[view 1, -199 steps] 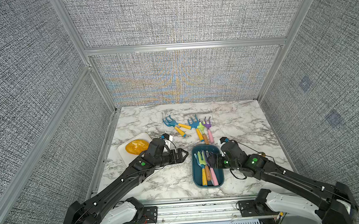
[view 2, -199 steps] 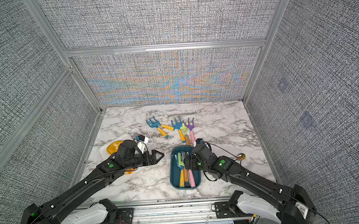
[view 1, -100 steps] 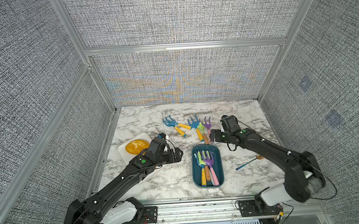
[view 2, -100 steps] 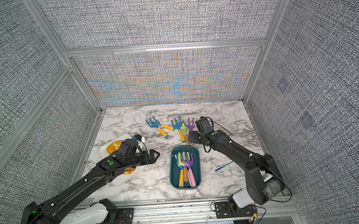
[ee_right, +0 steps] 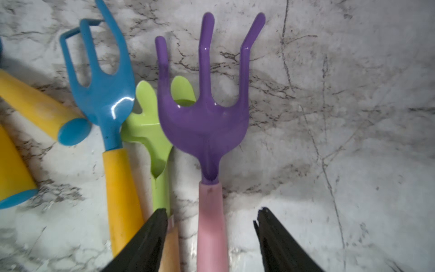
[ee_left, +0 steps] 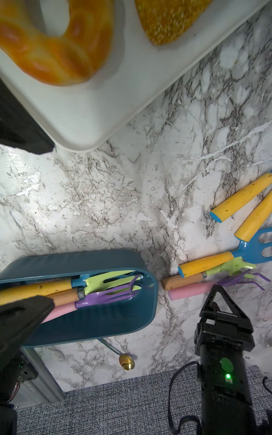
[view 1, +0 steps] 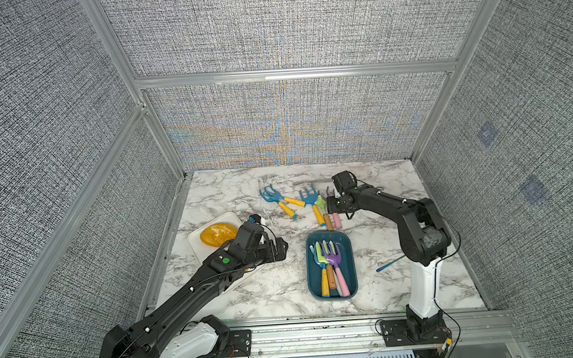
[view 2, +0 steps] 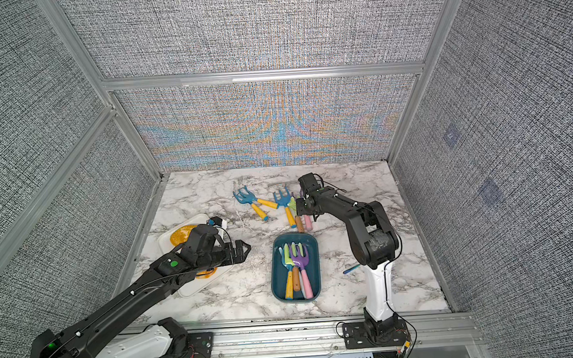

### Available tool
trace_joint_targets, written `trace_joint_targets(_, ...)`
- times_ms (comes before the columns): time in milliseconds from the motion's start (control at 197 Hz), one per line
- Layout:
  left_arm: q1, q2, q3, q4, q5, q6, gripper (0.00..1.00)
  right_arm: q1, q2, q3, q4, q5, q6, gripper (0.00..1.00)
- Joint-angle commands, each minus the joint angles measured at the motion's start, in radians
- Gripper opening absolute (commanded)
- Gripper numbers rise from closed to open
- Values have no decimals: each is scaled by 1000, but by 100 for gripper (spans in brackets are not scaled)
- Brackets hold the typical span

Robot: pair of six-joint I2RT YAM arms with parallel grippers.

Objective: Put the rake into the storage box
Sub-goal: Pick up the rake at the center of the board, then place the rake in the storage box.

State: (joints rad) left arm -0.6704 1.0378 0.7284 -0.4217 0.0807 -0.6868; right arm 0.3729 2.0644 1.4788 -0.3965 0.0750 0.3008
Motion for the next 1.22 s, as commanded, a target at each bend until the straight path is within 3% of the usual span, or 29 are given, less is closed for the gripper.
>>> trace_joint_targets(0, 2, -17, -9, -15, -12, -6, 99, -2, 49, 39, -39, 23, -22, 55)
trace_joint_targets(66, 2, -33, -17, -20, -15, -11, 99, -2, 72, 49, -42, 23, -23, 46)
trace_joint_targets(309, 2, -75, -31, -37, -28, -20, 99, -2, 87, 48, -42, 24, -28, 32)
trace_joint_targets(411, 2, -88, -29, -49, -33, -20, 99, -2, 45, 18, -39, 32, -28, 17)
trace_joint_targets(588, 2, -109, -29, -55, -26, -25, 99, -2, -76, -64, -22, 52, -22, 0)
trace_joint_targets(776, 2, -134, -32, -65, -18, -36, 99, 2, -258, -186, 6, 19, -11, 0)
trace_joint_targets(963, 3, -172, -40, -77, -44, -41, 99, 20, -517, -358, 10, -95, 19, 0)
trace_joint_targets(1211, 2, -186, -66, -42, -67, -38, 99, 132, -847, -533, -58, -151, 133, 0)
